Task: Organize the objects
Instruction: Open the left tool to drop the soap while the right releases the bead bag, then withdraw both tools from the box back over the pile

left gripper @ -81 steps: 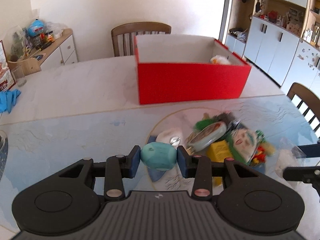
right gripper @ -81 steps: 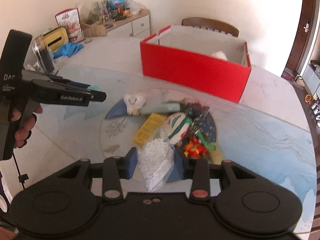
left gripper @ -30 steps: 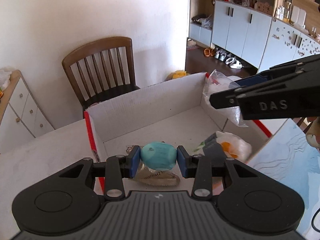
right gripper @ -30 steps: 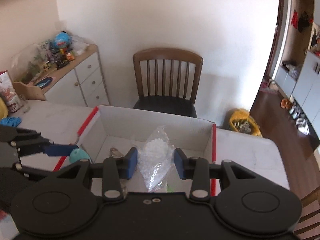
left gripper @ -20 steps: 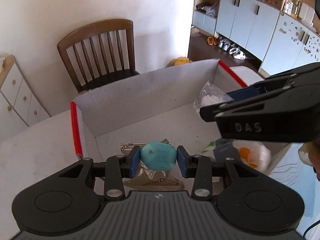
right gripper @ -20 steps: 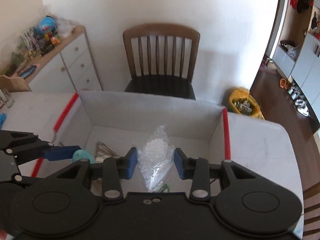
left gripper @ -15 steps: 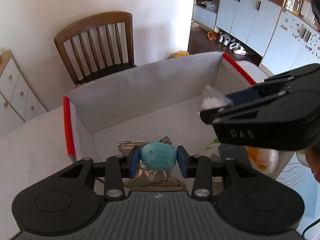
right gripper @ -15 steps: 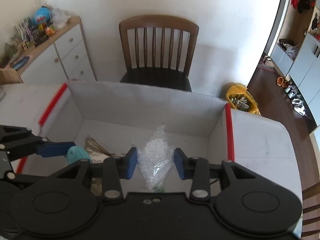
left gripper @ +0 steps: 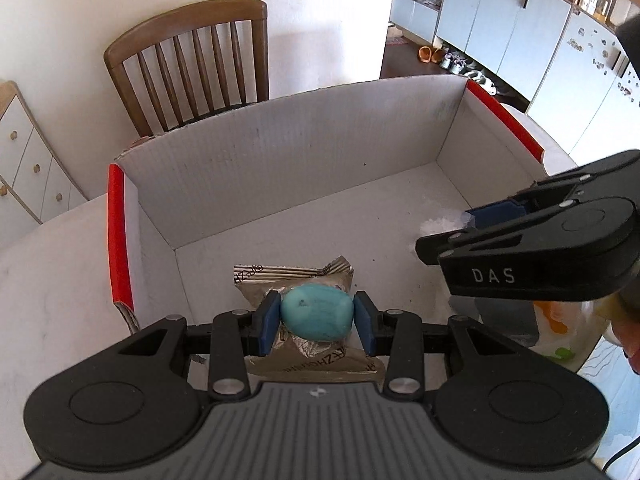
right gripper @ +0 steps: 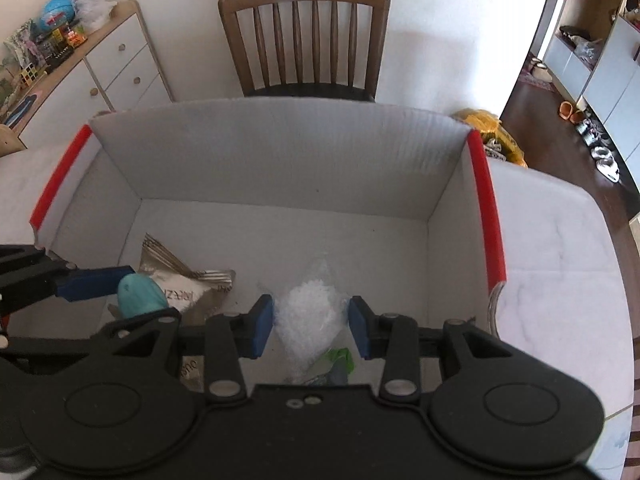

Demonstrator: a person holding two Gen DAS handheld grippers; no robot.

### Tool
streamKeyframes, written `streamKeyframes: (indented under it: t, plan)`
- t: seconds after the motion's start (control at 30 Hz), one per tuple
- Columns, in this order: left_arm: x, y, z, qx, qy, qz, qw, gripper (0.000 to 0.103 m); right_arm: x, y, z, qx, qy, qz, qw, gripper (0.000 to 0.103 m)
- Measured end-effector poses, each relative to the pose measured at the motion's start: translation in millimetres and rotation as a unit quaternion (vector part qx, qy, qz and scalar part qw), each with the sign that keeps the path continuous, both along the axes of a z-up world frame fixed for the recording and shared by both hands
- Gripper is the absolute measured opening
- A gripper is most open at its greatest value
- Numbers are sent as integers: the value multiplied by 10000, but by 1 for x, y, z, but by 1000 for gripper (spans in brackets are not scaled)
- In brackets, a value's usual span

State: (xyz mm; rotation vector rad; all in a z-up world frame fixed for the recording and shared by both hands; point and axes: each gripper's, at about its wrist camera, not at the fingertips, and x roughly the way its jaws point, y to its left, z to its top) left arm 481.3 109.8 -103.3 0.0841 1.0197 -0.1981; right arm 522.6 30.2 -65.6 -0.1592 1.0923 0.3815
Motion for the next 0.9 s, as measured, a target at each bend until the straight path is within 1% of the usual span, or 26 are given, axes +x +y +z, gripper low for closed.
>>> streamKeyframes:
  t: [0.13,0.23,0.3,0.37,0.43,0.63,0.9]
  plan:
    - [1,1,1,-40,-23,62,10000,39,4,-3,3,78,9,-77,9999,40]
    - [0,2,3,-111,-54,111,9999,43,5,-5,7,136,-2,-87,9999,42]
    - [-1,1,5,-67,-137,92,9998,61,5,-7,9,138,-48,-111,9998,44]
    - [-4,0,8,-29,-230,70,9997,67,5,-9,13,182,-93,-129,9997,49]
    - [-7,-1,11,-5,-292,70,9995,67,3,-11,17,206,-171,-150,9995,52]
    - [-15,-2,22,-10,-356,105,9993,67,-5,-17,34,336,-302,-134,9989,56]
    - [-37,-4,45,-105,-530,205,9983,67,-29,-28,64,504,-563,-1,9971,57]
